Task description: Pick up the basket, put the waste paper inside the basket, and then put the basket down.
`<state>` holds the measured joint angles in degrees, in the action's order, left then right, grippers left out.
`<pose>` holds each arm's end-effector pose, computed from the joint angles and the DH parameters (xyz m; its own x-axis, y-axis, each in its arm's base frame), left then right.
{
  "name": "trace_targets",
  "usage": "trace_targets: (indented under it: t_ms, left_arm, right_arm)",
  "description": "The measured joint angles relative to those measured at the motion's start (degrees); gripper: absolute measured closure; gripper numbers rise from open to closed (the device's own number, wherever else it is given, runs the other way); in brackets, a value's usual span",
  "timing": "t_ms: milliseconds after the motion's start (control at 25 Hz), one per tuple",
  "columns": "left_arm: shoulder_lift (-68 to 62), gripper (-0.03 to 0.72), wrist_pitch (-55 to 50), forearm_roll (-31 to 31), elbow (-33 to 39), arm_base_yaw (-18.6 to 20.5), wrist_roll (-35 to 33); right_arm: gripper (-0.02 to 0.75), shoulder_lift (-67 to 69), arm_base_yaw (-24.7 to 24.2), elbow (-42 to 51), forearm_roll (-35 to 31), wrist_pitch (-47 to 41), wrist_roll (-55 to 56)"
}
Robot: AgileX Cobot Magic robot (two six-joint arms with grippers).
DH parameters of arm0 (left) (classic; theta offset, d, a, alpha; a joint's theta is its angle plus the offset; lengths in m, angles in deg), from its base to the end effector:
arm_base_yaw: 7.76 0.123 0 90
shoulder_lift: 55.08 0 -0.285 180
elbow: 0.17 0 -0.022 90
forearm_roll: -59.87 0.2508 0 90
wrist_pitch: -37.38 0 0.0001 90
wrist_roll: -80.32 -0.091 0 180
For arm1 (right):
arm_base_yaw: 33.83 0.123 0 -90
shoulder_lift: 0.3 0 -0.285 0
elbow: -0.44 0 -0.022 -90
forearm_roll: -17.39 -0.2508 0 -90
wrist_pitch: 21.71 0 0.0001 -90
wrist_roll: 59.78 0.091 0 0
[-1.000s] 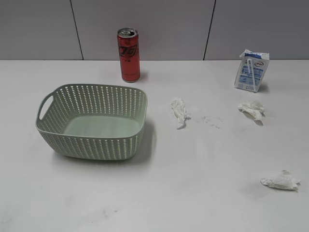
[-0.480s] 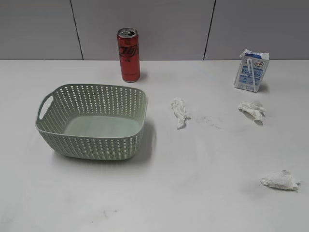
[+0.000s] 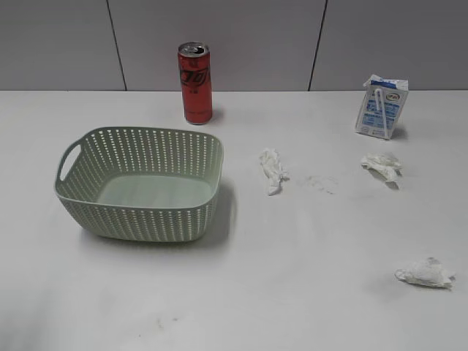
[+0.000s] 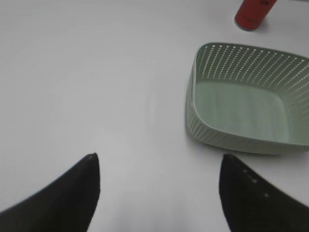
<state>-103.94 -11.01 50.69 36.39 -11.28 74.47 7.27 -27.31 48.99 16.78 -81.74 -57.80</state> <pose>0.1254 -0.0186 0.3174 -0.6870 0.0375 -0.7257 0.1441 0.9859 -0.0855 -0.0050 0.0003 0.2784 -0.4424 -0.0104 -0.8968 -0.1042 0.9938 0.0398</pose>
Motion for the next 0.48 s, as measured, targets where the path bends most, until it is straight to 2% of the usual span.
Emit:
trace_targets:
  t_ms: [480]
  left_arm:
    - [-45.50,0.104,-0.71,0.29,-25.94,-9.88,-2.11]
  right_arm:
    - [0.323,0.00,0.00,0.00,-0.05,0.00,0.00]
